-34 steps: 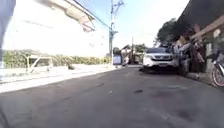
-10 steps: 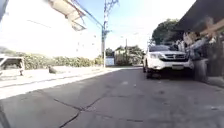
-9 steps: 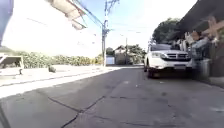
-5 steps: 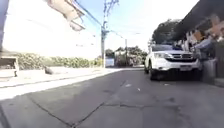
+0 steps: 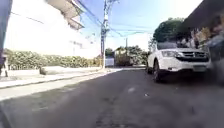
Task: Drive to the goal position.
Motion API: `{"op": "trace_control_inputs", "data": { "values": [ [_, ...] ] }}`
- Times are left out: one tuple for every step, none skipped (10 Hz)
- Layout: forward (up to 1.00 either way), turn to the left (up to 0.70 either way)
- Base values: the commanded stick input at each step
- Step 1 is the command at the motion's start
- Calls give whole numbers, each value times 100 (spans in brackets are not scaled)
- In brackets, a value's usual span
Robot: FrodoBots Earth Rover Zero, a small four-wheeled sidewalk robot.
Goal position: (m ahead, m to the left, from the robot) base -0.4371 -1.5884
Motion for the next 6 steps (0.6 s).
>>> {"op": "trace_control_inputs", "data": {
  "values": [
    [100, -15],
    [100, -17],
    [98, -13],
    [98, -5],
    [98, -1],
    [98, -1]
  ]
}}
